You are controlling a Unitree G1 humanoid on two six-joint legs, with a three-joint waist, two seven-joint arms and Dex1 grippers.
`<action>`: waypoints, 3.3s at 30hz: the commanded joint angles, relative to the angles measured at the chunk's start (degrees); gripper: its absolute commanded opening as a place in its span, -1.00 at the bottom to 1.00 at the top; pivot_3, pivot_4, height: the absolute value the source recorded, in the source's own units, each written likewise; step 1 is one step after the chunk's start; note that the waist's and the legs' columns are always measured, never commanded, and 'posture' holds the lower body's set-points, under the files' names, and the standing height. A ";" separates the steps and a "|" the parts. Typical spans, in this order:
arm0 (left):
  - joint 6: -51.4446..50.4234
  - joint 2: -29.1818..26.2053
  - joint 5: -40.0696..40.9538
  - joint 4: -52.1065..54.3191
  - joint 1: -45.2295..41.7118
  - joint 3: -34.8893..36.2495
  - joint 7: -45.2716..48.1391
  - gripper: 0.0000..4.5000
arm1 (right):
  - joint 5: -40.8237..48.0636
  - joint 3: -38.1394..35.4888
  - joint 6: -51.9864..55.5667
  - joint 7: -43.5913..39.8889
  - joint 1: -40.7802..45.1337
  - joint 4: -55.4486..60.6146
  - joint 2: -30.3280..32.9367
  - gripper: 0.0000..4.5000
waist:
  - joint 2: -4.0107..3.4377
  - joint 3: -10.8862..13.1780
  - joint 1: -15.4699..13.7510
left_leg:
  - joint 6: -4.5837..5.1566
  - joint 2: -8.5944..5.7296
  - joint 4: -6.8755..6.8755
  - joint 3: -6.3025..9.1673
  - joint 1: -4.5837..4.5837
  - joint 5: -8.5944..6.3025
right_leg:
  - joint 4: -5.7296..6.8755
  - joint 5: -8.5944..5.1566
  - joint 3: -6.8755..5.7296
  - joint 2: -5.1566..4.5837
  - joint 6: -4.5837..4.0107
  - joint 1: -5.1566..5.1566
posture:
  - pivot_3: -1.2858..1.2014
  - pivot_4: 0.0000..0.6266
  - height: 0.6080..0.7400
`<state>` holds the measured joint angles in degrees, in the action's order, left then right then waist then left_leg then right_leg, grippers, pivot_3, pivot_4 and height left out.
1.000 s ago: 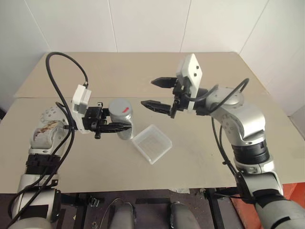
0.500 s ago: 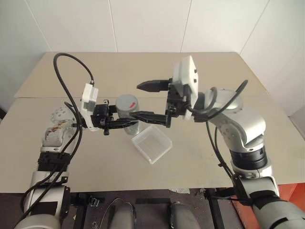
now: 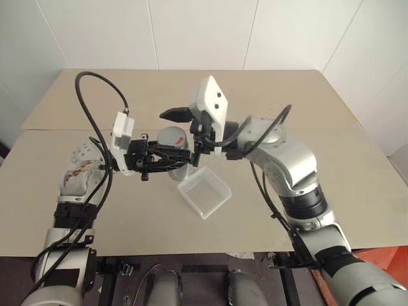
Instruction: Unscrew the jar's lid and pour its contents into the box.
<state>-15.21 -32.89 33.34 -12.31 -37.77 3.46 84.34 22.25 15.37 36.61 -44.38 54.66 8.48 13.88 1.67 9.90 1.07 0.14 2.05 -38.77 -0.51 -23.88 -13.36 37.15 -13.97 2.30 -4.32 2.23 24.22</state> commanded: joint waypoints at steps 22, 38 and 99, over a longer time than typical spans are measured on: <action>-1.02 -3.86 1.73 3.70 1.54 2.02 1.50 -0.08 | 4.41 -9.00 -3.30 -7.53 -4.08 0.74 10.15 0.99 | 0.00 0.00 -0.05 | 0.00 0.00 0.00 -0.01 0.00 0.00 | -0.02 0.00 0.00 -0.01 0.00 -0.01 | 0.03 -0.52 1.00; -0.47 -2.30 1.07 2.84 1.11 1.33 0.55 -0.08 | 9.00 -6.30 -1.22 -9.42 -5.72 9.15 8.87 0.99 | 0.00 0.00 0.14 | 0.00 0.02 0.00 0.00 0.01 0.00 | -0.01 0.00 0.01 0.00 0.00 -0.02 | 0.03 -0.52 1.00; -1.53 -4.01 1.91 5.65 2.69 1.65 1.15 -0.08 | 5.58 -7.95 -4.00 -7.56 -6.21 2.96 9.63 0.99 | 0.00 0.00 -0.03 | 0.00 0.01 0.00 -0.01 0.01 0.00 | -0.02 0.00 0.01 0.00 0.00 -0.01 | 0.03 -0.52 1.00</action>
<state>-16.59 -36.47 33.85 -8.93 -34.95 4.23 85.17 27.17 9.27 32.90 -52.16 48.25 8.63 23.02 1.67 9.90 1.04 0.14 2.05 -38.77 -0.52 -23.87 -13.36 37.13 -13.97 2.30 -4.32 2.23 24.21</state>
